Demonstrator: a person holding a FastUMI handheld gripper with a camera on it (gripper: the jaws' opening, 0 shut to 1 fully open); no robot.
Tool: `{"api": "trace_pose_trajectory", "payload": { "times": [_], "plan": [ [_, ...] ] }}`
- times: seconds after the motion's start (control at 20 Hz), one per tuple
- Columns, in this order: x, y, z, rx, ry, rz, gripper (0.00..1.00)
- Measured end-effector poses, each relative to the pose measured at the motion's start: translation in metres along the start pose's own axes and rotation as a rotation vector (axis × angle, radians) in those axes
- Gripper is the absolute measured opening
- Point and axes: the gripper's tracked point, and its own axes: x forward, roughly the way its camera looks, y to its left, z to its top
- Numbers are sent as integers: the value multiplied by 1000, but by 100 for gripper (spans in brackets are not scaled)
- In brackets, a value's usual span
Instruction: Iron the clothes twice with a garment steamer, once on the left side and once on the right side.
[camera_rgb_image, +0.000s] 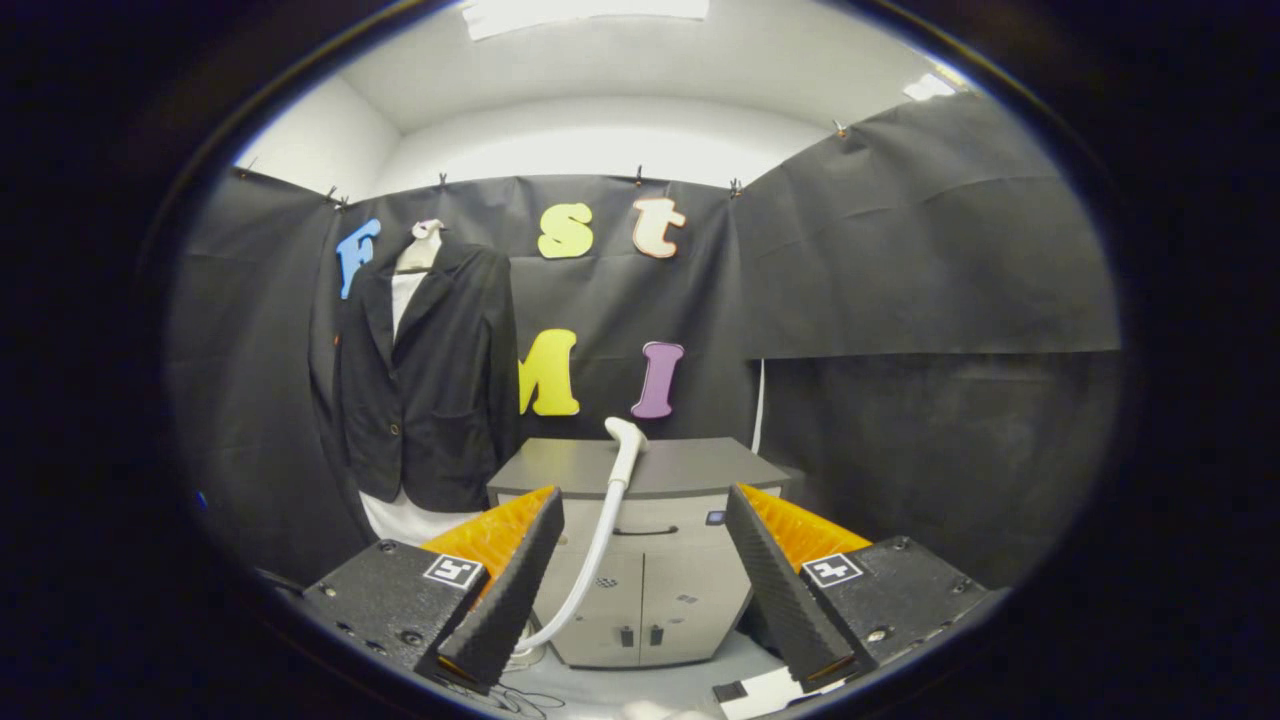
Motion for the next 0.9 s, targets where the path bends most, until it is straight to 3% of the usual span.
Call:
{"api": "trace_pose_trajectory", "payload": {
  "times": [0.45, 0.9],
  "plan": [
    [82, 1, 27, 20, 30, 16, 100],
    [236, 14, 32, -14, 115, 82, 100]
  ]
}}
